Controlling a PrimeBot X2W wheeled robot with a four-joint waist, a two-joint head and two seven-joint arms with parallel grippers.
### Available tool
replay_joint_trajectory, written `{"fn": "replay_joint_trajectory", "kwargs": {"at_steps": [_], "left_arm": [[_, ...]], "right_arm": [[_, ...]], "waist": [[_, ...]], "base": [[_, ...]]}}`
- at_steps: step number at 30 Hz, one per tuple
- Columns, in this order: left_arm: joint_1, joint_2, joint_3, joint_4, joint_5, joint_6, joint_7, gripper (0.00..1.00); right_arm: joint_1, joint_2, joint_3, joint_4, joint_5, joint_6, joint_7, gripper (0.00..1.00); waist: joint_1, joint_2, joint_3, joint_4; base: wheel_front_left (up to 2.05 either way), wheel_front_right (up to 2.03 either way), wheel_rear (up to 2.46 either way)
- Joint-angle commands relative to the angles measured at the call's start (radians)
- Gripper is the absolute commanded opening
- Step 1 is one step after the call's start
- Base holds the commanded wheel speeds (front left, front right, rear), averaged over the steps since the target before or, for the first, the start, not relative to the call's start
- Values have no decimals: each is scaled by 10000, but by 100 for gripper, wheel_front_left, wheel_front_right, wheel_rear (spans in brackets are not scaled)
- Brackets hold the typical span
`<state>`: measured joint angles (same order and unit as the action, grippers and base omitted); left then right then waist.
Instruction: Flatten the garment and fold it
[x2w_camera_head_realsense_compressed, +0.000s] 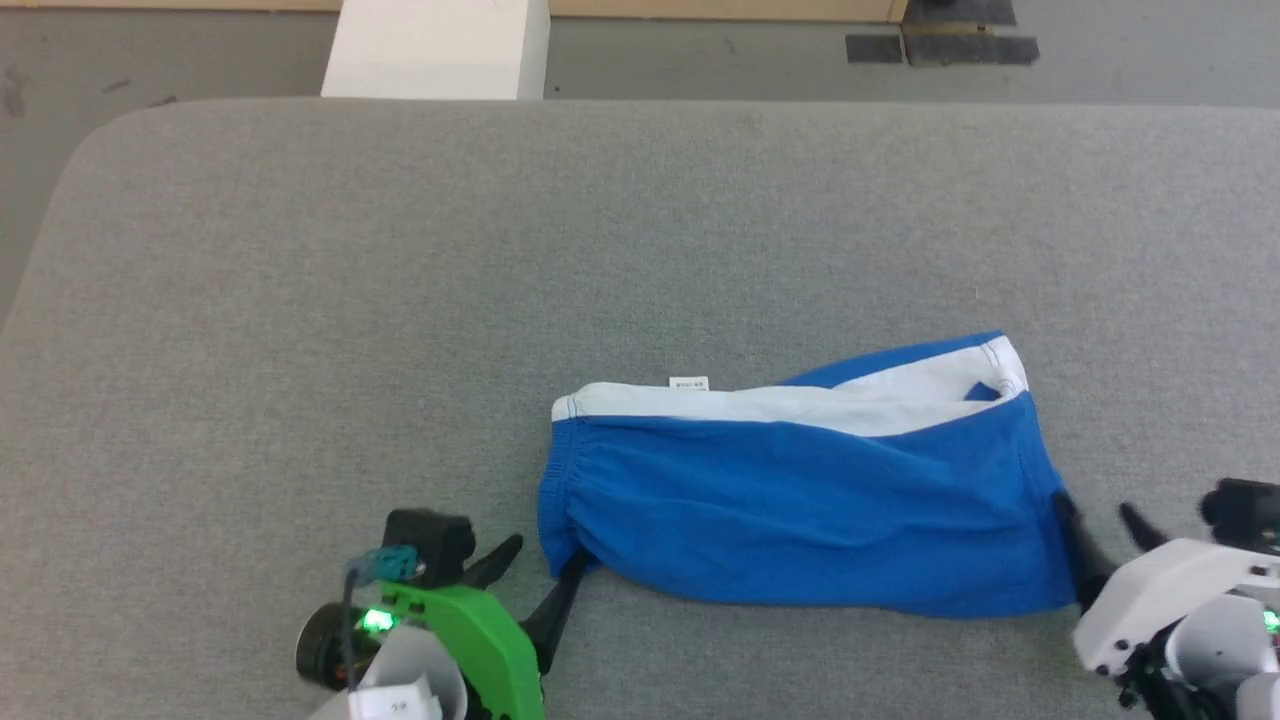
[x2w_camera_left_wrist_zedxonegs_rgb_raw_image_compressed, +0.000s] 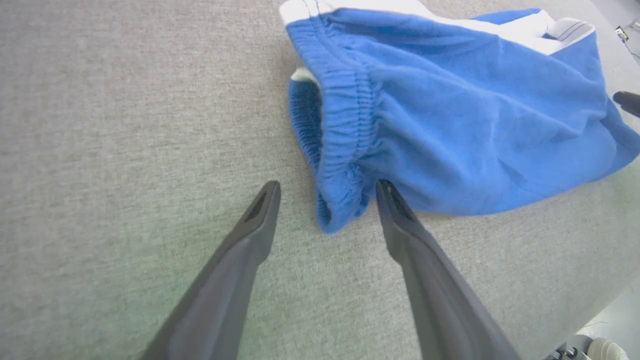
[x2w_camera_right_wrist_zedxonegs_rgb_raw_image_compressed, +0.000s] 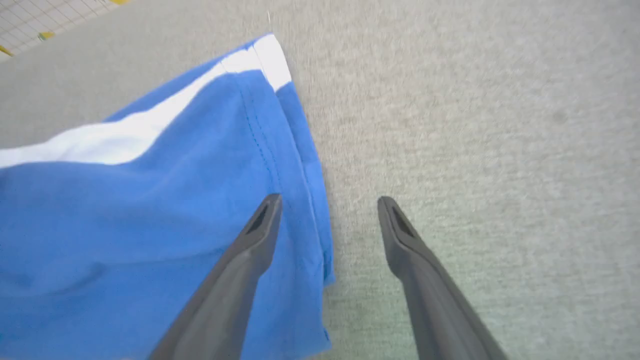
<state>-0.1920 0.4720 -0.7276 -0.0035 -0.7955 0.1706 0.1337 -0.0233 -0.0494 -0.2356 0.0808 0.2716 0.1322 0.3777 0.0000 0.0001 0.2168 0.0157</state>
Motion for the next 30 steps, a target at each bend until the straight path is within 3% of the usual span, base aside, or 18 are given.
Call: {"fn": "replay_joint_trajectory", "kwargs": {"at_steps": [1,5,9,14,21,25,26,30], "left_arm": [[269,13,118,20,-121,90,-191,100],[541,83,485,-2,-60,260,-960,100],[399,-41,1107,204,479,431,-2736,100],[-85,-516,2030,881,1159,300,-3910,100],[-606,-1644,3996,914,2996,-705,-3951,100],[-629,-2226,4968,958,3873,-1337,-3953,100],[-618,-2602,5595,979,4369,-1752,-3953,100],[-553,-3018,6220,998,4868,-2195,-3954,100]], "right_arm": [[-34,-9,-77,-178,-39,-15,-326,100],[37,-9,-9,-472,-141,-15,-1106,100],[-117,-9,78,-411,-329,-15,-1863,100],[-623,-9,121,232,-756,-15,-2462,100],[-1418,-9,121,1265,-1424,-15,-1903,100],[-1742,-9,65,1776,-1521,-15,-959,100],[-1908,-8,81,2006,-1539,-15,-188,100],[-1967,-8,62,2164,-1412,-15,802,100]], "waist": [[0,-1,-192,112],[0,-1,-346,243],[0,-1,-349,396],[0,-1,-185,548],[0,-1,128,621],[0,-1,275,587],[0,-1,335,571],[0,-1,348,576]], "base": [[0,0,0],[0,0,0],[0,0,0],[0,0,0],[0,0,0],[0,0,0],[0,0,0],[0,0,0]]}}
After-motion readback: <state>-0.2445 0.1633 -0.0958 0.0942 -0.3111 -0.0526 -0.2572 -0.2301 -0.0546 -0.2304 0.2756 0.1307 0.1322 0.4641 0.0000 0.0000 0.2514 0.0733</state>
